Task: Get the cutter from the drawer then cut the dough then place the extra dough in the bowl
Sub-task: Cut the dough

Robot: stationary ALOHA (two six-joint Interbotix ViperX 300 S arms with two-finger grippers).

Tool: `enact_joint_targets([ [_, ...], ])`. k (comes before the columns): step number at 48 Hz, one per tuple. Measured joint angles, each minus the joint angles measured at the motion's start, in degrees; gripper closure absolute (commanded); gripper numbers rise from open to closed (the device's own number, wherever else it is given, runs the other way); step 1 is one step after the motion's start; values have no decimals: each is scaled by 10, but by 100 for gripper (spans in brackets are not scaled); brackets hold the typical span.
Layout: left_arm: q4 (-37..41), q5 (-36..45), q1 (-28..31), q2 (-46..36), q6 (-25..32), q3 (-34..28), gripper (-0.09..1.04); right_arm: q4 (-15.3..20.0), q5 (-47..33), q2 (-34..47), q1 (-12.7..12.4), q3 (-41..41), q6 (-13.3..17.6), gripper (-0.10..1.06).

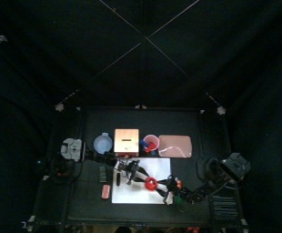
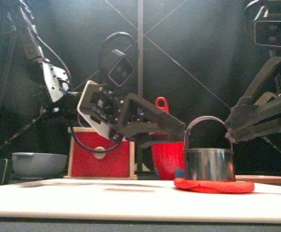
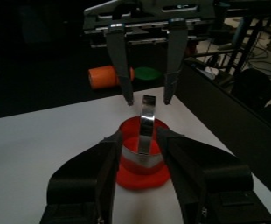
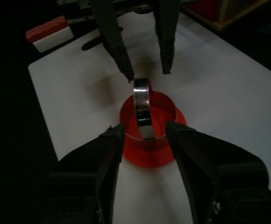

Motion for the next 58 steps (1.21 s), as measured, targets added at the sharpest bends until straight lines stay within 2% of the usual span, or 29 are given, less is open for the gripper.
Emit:
enact_joint_targets([
  [47,0,17,-15,24,-1,-24,18,-1,1,11,-8,-9,0,18],
  [58,-1,18,-13,23,-1,-24,31,-1,2,16,-8,-10,0,18],
])
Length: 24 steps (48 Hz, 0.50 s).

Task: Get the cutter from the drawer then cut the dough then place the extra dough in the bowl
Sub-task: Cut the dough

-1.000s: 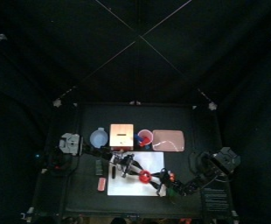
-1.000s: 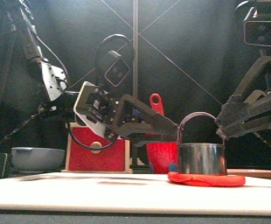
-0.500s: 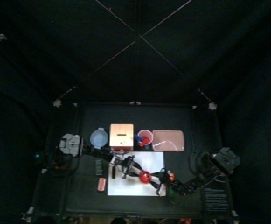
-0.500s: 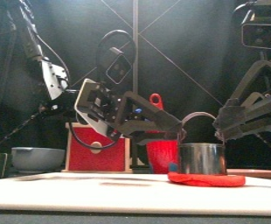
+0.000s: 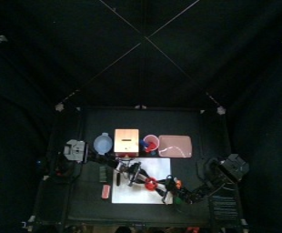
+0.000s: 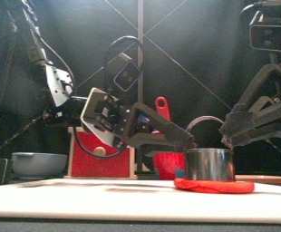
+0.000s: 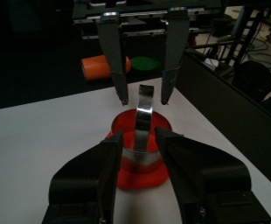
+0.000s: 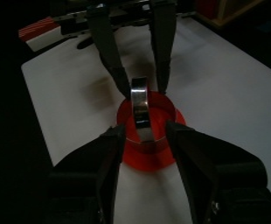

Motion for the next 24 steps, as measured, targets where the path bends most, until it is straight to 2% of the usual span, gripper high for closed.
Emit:
enact_joint_targets([
  [24,0,10,-2,0,0,0,33,0,0,4,-2,-3,-2,18],
])
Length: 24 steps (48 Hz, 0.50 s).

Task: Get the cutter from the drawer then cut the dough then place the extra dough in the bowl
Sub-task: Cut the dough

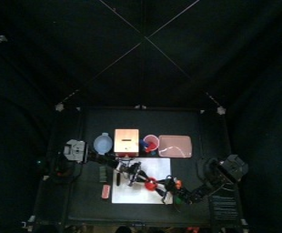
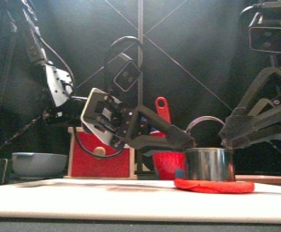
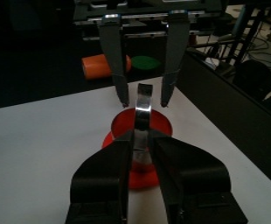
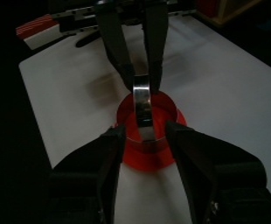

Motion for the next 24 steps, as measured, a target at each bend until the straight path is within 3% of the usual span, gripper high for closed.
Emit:
enact_joint_targets([
  [9,0,3,0,0,0,0,34,1,0,4,0,-1,0,19],
  [19,0,4,0,0,0,0,34,0,0,8,-2,-3,-1,37],
  [24,0,4,0,0,0,0,34,0,1,8,-2,-3,-3,39],
])
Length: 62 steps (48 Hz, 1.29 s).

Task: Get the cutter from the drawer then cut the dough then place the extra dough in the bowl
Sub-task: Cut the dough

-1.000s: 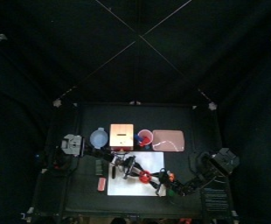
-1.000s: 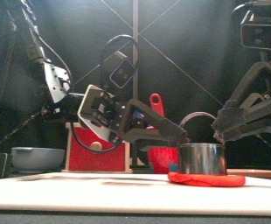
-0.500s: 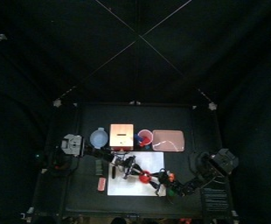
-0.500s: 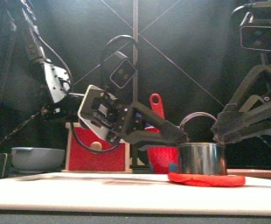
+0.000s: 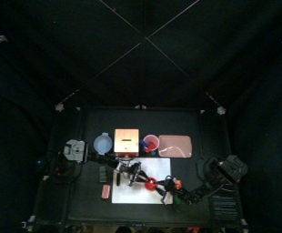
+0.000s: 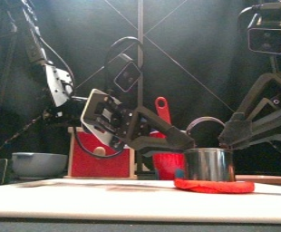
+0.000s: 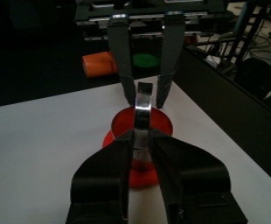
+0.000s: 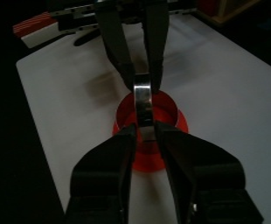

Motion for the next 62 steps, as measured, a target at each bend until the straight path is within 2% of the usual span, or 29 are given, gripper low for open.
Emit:
enact_joint_targets([
  [62,-33,61,-17,8,1,0,34,-3,53,18,-18,-11,4,39],
])
